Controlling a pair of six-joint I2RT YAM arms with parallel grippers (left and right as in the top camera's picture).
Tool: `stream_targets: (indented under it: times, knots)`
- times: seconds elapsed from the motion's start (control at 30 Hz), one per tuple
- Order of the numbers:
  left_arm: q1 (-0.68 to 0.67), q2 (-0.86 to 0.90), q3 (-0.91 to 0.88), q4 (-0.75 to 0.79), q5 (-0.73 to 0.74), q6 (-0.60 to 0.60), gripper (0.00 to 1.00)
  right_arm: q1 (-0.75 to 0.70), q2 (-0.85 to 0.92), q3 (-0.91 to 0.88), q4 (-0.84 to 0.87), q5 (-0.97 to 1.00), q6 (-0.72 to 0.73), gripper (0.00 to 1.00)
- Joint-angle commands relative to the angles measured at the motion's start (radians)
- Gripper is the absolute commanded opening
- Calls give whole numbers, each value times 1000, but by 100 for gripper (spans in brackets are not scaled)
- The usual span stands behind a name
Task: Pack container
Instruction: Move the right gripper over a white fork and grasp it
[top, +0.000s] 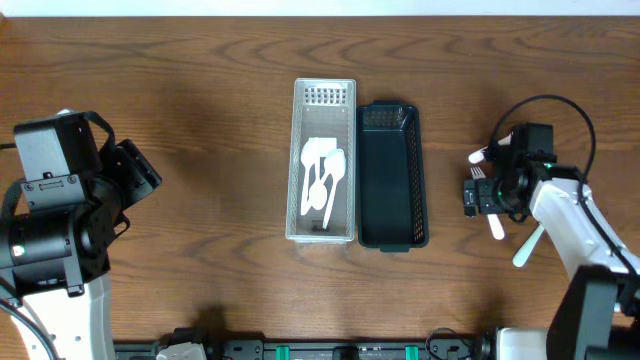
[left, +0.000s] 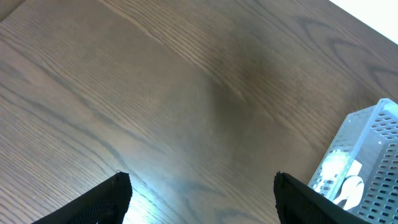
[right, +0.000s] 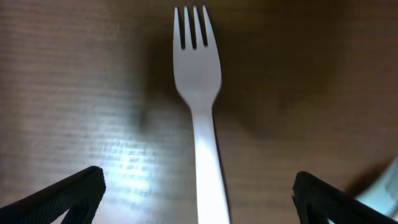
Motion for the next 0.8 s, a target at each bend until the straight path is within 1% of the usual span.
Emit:
stream_targets:
  times: [0.0,0.3,0.4,0.5,0.77]
  knots:
    - [4,-7,-5,-6,6,24,76,-7,63,-5,29,-8,-53,99]
    - [4,-7,-5,-7,6,24,76,-7,182,-5,159,-8,-63,98]
    - [4,-7,-5,-7,6,24,80,-6,199,-5,194,-8,-64,97]
    - [4,-5,-5,-7,6,24,81,2,204,-5,216,-8,-64,97]
    - [4,-5,-5,-7,6,24,81,19,204,-5,219,-8,-59,87]
